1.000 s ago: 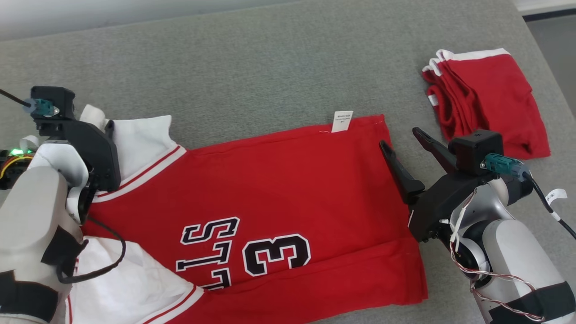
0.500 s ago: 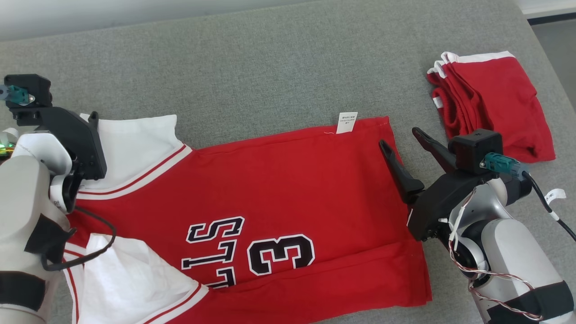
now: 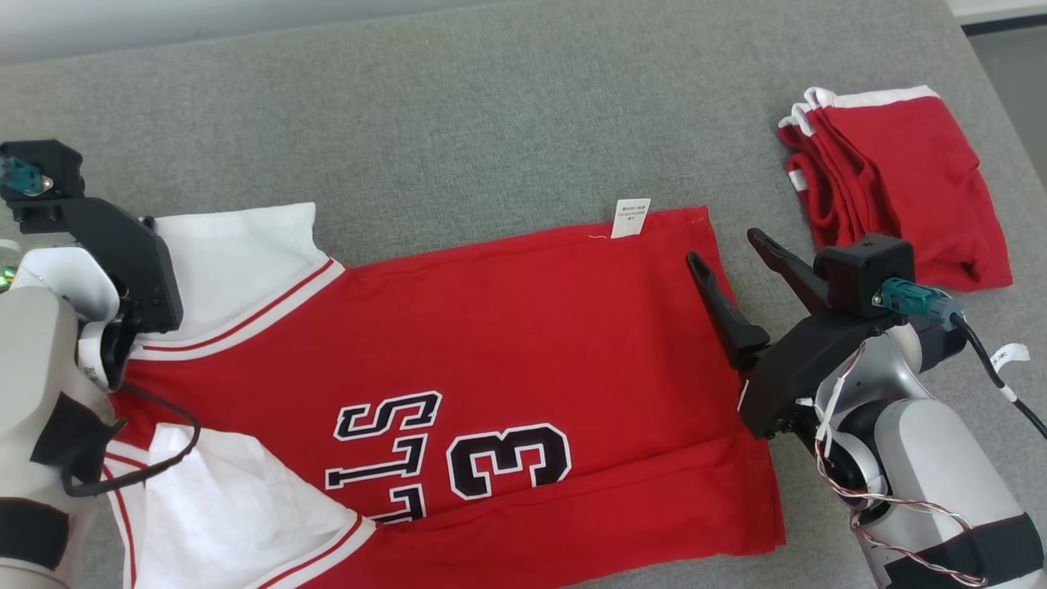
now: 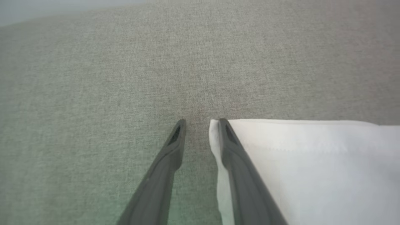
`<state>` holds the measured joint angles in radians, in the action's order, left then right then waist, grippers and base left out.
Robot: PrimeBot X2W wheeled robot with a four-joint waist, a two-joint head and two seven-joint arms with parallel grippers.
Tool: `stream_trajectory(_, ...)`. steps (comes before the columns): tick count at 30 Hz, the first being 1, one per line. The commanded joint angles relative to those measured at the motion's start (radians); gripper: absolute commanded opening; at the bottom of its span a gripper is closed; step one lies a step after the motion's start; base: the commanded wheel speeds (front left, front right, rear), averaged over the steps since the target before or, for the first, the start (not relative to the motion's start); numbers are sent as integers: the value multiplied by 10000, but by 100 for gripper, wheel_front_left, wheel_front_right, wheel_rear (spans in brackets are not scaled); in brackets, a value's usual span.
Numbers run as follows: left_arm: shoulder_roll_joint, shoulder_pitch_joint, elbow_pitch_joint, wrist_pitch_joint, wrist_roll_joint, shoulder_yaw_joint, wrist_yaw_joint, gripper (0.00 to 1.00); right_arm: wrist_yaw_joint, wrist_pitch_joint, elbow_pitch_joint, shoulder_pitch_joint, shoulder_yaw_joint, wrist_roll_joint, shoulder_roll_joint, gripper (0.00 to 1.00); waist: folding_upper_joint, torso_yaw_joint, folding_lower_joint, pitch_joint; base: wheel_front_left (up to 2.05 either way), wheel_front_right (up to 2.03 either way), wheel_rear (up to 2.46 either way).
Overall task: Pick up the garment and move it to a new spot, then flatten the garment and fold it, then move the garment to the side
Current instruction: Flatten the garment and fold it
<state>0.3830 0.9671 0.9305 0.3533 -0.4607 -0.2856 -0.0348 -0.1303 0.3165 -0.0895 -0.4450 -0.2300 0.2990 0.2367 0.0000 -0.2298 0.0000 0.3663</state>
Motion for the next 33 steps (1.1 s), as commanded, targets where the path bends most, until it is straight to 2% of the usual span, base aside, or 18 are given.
stream_trajectory(1,-13,-58,44,81,-34,-41,-58,40,-7,1,17,75,21,-17,-9,100,0,-41,0,106,0,0,0)
stream_trajectory(4,-188,-92,32,287,-86,-147,-103,18,-7,44,68,36,75,-54,25,100,0,-28,0,193,0,0,0)
stream_trajectory(8,-342,-133,29,659,-241,-212,-155,25,-7,76,78,-54,143,-87,58,100,0,37,0,232,0,0,0)
stream_trajectory(9,-312,-138,8,710,-267,-214,-176,32,-7,85,70,-66,152,-100,52,100,0,57,0,230,0,0,0)
stream_trajectory(10,-281,-137,-7,732,-270,-222,-188,28,-7,91,53,-77,143,-102,17,100,0,74,0,227,0,0,0)
stream_trajectory(12,-243,-146,-18,740,-294,-227,-228,6,-8,86,7,-96,108,-113,-42,100,0,107,0,208,0,0,0)
stream_trajectory(13,-231,-153,-16,726,-315,-216,-234,5,-7,83,-20,-108,78,-111,-74,100,0,123,0,196,0,0,0)
stream_trajectory(14,-245,-162,-27,704,-338,-206,-210,15,-8,72,-48,-121,64,-97,-78,100,0,142,0,179,0,0,0)
stream_trajectory(15,-245,-161,-70,597,-340,-185,-140,41,-7,64,-73,-134,43,-88,-82,100,0,159,0,157,0,0,0)
stream_trajectory(16,-237,-146,-91,606,-352,-183,-119,93,-7,60,-92,-153,31,-80,-87,100,0,169,0,136,0,0,0)
stream_trajectory(18,-221,-134,-79,647,-396,-195,-138,98,-7,53,-118,-192,-3,-49,-63,100,0,185,0,87,0,0,0)
stream_trajectory(20,-255,-160,-28,818,-466,-221,-186,80,-7,47,-136,-209,-25,-14,-33,100,0,189,0,39,0,0,0)
stream_trajectory(24,-208,-214,-76,811,-523,-222,-138,85,-7,47,-121,-211,-104,43,-42,100,0,111,0,35,0,0,0)
stream_trajectory(26,-165,-268,-77,725,-548,-217,-136,73,-7,48,-105,-241,-132,81,-38,100,0,45,0,95,0,0,0)
stream_trajectory(29,-106,-344,-18,527,-506,-216,-24,35,-9,50,-105,-254,-147,80,7,100,0,-3,0,143,0,0,0)
stream_trajectory(30,-101,-359,-1,469,-496,-221,0,11,-7,66,-112,-255,-136,66,30,100,0,-10,0,150,0,0,0)
stream_trajectory(31,-105,-363,7,403,-474,-232,24,0,-7,90,-120,-254,-130,51,46,100,0,-11,0,154,0,0,0)
stream_trajectory(33,-124,-372,23,354,-463,-247,44,0,-7,123,-127,-261,-126,40,61,100,0,-4,0,153,0,0,0)
